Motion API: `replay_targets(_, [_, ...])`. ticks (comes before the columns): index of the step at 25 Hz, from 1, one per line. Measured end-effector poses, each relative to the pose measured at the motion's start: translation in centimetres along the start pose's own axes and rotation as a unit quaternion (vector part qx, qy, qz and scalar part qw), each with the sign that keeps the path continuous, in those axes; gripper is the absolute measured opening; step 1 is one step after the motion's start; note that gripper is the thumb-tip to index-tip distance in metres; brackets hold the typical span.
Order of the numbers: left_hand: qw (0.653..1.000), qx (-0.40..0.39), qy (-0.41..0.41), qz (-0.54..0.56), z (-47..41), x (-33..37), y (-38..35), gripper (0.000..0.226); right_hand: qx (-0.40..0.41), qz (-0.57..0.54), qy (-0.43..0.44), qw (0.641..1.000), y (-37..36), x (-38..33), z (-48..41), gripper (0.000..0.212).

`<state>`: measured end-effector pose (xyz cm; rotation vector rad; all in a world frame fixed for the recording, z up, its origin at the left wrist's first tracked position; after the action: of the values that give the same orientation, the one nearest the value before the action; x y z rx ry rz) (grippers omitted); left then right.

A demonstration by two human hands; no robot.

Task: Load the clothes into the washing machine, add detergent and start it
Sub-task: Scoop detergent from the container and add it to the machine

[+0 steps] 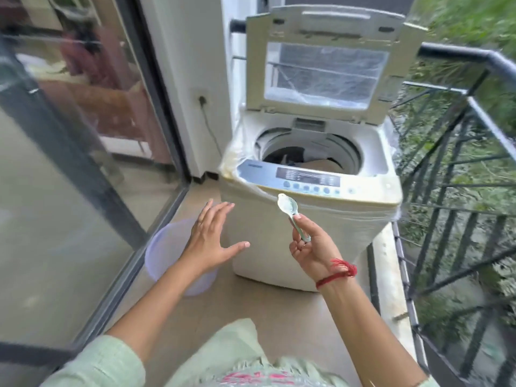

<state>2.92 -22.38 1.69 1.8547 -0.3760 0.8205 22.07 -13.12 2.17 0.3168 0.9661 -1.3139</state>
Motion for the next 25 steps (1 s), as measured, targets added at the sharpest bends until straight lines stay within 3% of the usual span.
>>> replay_targets(7, [0.997, -0.043, -0.064, 0.0, -11.8, 3.0, -6.1, 0.097, 0.063, -0.063, 0.005, 0.996, 6.7, -5.5, -5.6, 0.008])
replay_targets(18, [0.996, -0.071, -0.033, -0.031, -28.3, -0.5, -12.1, 0.095, 0.038, -0.012, -0.03, 0.999, 6.8, -17.5, -21.0, 0.006])
replay_targets(22, [0.992, -0.11, -0.021, -0.05, -31.1, -1.9, -14.5, 0.095, 0.053, -0.019, -0.037, 0.998, 7.7, -19.6, -24.6, 0.004])
replay_targets(25, [0.994, -0.096, -0.014, -0.052, -32.4, -2.2, -14.8, 0.093, 0.06, -0.001, -0.036, 0.998, 7.7, -21.1, -27.2, 0.007])
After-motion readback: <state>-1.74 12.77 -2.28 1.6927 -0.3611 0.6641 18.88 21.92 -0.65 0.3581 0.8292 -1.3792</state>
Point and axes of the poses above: each hand's wrist, its own z-axis away from the middle knuckle, its own y-axis out of the back of the hand, x = y × z, the point moved 6 cm from there along -z, towards the middle knuckle, and after that the axes turned 13 degrees about z, right-handed, at the moved point
